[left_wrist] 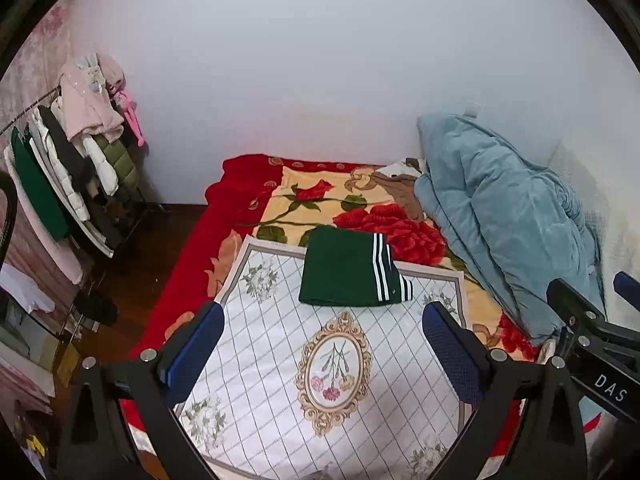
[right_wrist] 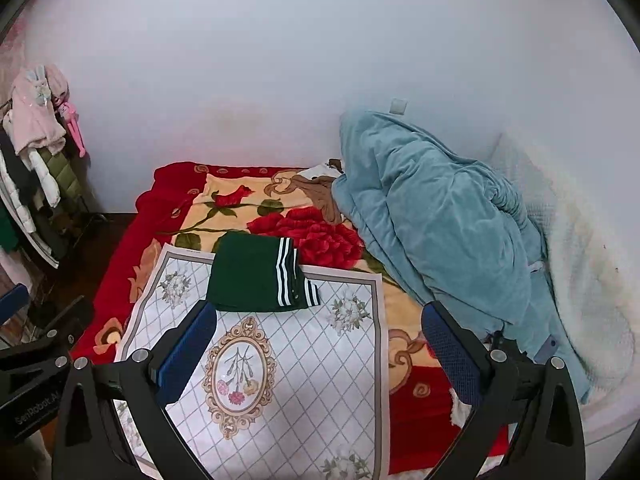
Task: Fold large clothes
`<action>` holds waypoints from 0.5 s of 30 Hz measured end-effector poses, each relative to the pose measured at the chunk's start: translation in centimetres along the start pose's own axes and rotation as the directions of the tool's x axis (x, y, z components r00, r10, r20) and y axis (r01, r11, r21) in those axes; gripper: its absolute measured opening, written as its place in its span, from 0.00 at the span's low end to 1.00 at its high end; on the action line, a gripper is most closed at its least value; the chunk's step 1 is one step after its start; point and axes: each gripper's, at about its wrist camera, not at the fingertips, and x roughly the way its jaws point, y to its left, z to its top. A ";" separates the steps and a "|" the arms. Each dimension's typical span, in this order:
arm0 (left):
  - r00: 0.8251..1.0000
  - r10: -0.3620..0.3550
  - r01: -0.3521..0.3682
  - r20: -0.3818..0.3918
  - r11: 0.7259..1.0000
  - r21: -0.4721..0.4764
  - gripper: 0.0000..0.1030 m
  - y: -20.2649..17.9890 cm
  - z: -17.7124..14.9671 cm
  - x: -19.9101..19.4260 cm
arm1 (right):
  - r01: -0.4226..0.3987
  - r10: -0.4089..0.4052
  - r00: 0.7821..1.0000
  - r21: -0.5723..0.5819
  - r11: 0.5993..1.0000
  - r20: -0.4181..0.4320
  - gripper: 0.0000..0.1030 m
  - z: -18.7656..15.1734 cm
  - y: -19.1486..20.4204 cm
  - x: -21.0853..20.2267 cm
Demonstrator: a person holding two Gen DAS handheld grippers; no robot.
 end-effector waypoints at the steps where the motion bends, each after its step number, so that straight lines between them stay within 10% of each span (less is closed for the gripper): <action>1: 1.000 -0.002 0.002 -0.004 1.000 -0.007 0.98 0.0 0.0 -0.2 | -0.008 0.008 1.000 0.005 1.000 -0.007 1.00 -0.1 -0.1 -0.4; 15: 0.999 0.016 -0.016 0.032 1.000 -0.026 0.98 0.2 -0.2 -2.9 | -0.037 0.037 0.999 -0.021 0.999 0.003 1.00 0.4 -0.8 -2.3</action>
